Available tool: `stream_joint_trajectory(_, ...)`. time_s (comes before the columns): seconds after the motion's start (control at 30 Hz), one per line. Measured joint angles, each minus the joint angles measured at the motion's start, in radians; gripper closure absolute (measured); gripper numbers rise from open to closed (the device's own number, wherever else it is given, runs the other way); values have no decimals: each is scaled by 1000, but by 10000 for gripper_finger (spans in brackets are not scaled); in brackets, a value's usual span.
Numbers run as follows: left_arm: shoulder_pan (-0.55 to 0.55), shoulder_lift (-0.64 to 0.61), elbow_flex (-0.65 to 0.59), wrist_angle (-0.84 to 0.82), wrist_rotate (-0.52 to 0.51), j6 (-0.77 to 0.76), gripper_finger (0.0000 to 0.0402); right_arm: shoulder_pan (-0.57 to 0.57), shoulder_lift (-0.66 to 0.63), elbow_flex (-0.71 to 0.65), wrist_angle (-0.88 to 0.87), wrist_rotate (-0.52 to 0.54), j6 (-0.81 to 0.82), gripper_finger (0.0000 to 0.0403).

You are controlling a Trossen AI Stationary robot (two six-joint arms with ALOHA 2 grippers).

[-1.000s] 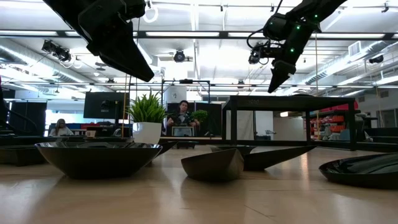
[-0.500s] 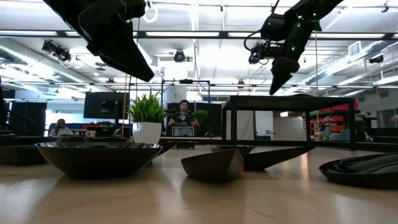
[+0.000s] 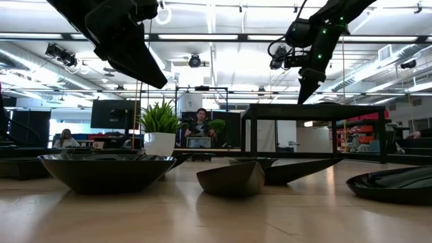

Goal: Pick & Place Mini shaped plates
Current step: Stack the black square plate on top of the black square plate on the shelf

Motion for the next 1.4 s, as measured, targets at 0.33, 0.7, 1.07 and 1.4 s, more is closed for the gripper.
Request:
stream_joint_trajectory(0.33, 0, 0, 0, 0, 0, 0, 209, -1, -31, 0, 12, -26, 0, 399)
stream_joint_trajectory(0.7, 0, 0, 0, 0, 0, 0, 209, -102, -52, 0, 34, 71, 213, 399)
stream_joint_trajectory(1.07, 0, 0, 0, 0, 0, 8, 209, -122, 21, 0, 66, 71, 244, 399)
stream_joint_trajectory(1.4, 0, 0, 0, 0, 0, 9, 209, -122, 34, 0, 79, 76, 243, 399)
